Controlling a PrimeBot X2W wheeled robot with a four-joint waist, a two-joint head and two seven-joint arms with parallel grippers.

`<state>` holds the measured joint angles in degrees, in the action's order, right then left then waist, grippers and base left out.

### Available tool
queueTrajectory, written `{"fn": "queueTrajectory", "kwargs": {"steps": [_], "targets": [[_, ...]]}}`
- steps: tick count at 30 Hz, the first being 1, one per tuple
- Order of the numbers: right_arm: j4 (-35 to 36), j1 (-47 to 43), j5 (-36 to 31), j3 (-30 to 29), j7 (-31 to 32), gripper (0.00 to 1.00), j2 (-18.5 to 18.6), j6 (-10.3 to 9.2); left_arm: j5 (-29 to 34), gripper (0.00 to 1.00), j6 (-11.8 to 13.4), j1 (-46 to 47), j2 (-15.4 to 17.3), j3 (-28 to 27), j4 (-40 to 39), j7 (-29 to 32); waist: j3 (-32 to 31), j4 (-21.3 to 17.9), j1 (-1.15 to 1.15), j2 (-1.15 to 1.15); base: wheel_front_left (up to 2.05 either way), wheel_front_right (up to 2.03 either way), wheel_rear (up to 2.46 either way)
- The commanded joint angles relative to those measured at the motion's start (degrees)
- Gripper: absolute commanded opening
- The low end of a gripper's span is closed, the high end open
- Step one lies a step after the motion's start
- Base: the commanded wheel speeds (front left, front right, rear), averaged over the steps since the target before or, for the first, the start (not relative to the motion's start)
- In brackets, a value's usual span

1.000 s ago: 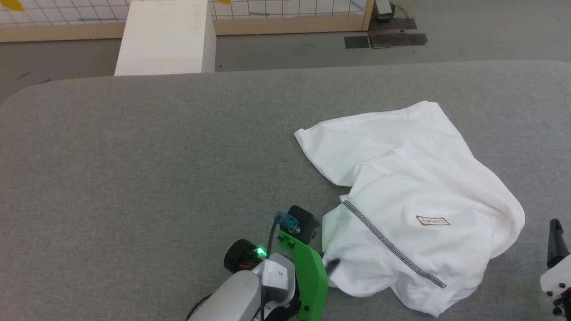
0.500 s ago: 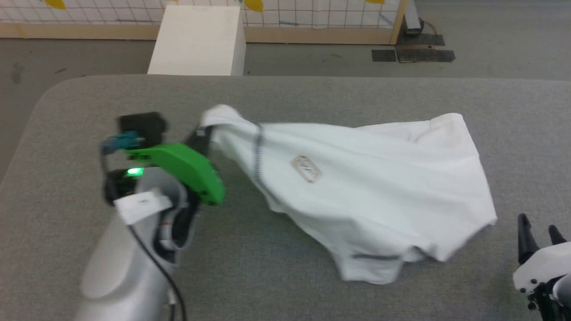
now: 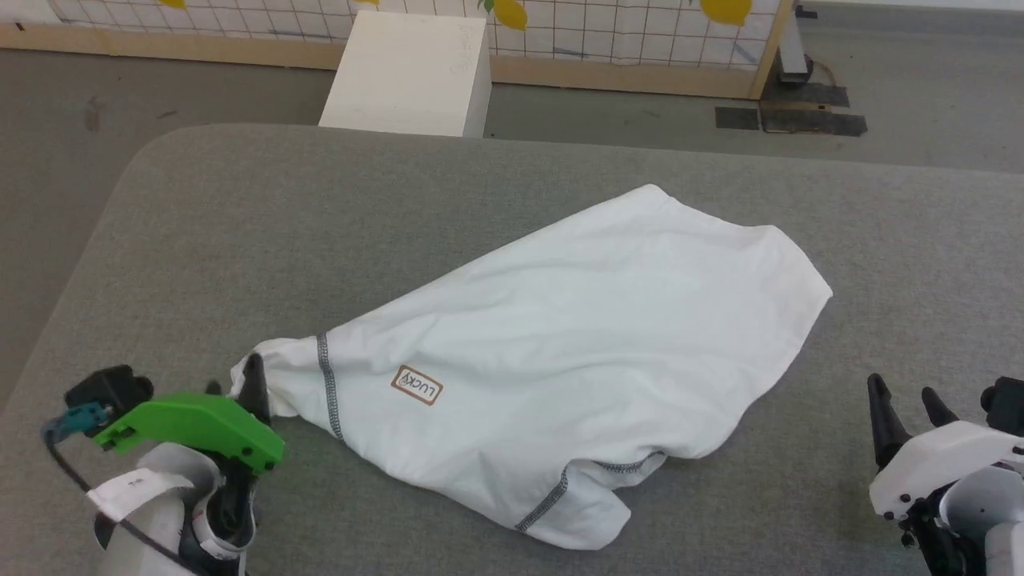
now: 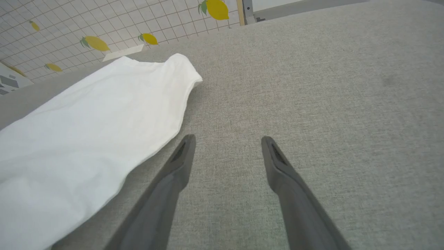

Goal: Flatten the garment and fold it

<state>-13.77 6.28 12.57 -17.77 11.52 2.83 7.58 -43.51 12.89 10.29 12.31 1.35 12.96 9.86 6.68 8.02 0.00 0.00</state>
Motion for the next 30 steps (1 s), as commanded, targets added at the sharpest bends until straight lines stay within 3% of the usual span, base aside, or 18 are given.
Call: {"fn": "queueTrajectory", "kwargs": {"steps": [1,4,9,15,19,26,27,29,30], "targets": [[0.42,0.39,0.23,0.78,-0.02,1.00,0.05,-0.09,-0.41,1.00,-1.29,-0.02,0.10,-0.99,-1.66,-2.33,0.01,0.44,0.00,0.00,0.00,0.00,0.00],[1.45,0.33,0.63,2.84,0.84,1.00,0.05,-0.09,2.18,1.00,-3.39,-0.01,1.46,-2.09,-4.54,-9.58,-0.02,0.79,0.00,0.00,0.00,0.00,0.00],[3.43,-0.31,1.30,8.13,6.42,1.00,0.05,-0.09,13.63,1.00,-4.23,-1.51,4.35,-0.44,-7.96,-23.14,-0.14,1.21,0.00,0.00,0.00,0.00,0.00],[4.15,2.70,-2.11,12.55,16.32,1.00,0.05,-0.09,22.64,1.00,-5.00,-4.29,0.72,0.21,-11.30,-24.82,1.21,1.18,0.00,0.00,0.00,0.00,0.00],[1.58,6.45,-5.52,12.89,21.16,1.00,0.05,-0.09,24.78,1.00,-6.98,-5.04,-3.18,-0.95,-11.98,-24.84,2.82,2.13,0.00,0.00,0.00,0.00,0.00],[-3.65,9.62,-8.64,15.71,28.66,1.00,0.05,-0.09,27.31,1.00,-10.52,-4.33,-6.61,-2.59,-10.65,-24.85,4.86,3.67,0.00,0.00,0.00,0.00,0.00],[-4.29,9.79,-8.80,15.78,29.76,0.96,0.05,-0.09,27.63,1.00,-11.02,-4.11,-6.94,-2.84,-10.46,-24.85,5.05,3.92,0.00,0.00,0.00,0.00,0.00],[-4.73,10.43,-8.82,15.89,30.52,0.00,0.05,-0.09,28.06,1.00,-11.83,-3.68,-7.53,-3.25,-10.10,-24.85,5.47,4.44,0.00,0.00,0.00,0.00,0.00],[-4.76,10.80,-8.81,16.03,30.62,0.00,0.05,-0.09,28.17,1.00,-12.19,-3.43,-7.77,-3.38,-9.96,-24.85,5.66,4.72,0.00,0.00,0.00,0.00,0.00]]}}
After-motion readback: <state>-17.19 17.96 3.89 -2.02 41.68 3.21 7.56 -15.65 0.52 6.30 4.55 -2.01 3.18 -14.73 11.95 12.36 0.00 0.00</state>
